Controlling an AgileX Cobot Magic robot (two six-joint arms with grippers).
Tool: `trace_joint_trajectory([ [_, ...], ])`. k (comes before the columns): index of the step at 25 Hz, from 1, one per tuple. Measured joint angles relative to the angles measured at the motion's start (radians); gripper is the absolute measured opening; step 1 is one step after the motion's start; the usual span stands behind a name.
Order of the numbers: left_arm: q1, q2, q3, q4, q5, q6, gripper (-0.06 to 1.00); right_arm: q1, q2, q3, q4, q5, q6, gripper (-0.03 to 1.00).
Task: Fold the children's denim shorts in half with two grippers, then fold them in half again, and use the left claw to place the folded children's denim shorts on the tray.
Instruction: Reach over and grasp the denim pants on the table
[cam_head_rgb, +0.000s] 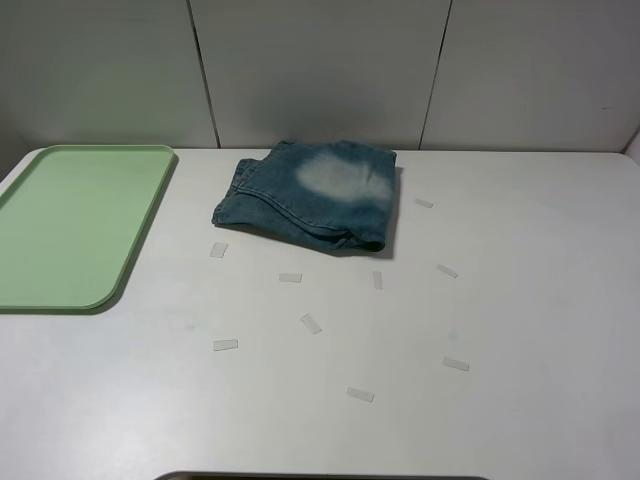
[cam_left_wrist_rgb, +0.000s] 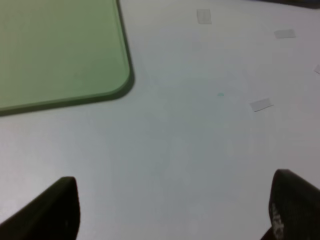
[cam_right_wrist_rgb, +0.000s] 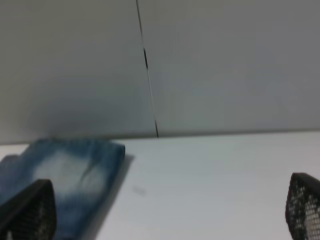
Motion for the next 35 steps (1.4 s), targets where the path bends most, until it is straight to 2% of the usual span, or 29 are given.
trace_joint_trajectory([
  [7,0.000,0.000,0.000,0.000,0.000,0.000,0.76,0.000,-0.171,0.001,-0.023,0.319,0.000,0.69],
  [12,0.000,0.000,0.000,0.001,0.000,0.000,0.76,0.000,-0.283,0.004,-0.132,0.461,0.000,0.69],
  [23,0.000,0.000,0.000,0.001,-0.001,0.000,0.76,0.000,-0.321,0.032,-0.162,0.517,0.000,0.69],
  [32,0.000,0.000,0.000,0.001,-0.001,0.000,0.76,0.000,-0.321,0.099,-0.115,0.511,-0.012,0.69],
  [35,0.000,0.000,0.000,0.001,-0.001,0.000,0.76,0.000,-0.321,0.099,-0.061,0.506,-0.044,0.69],
])
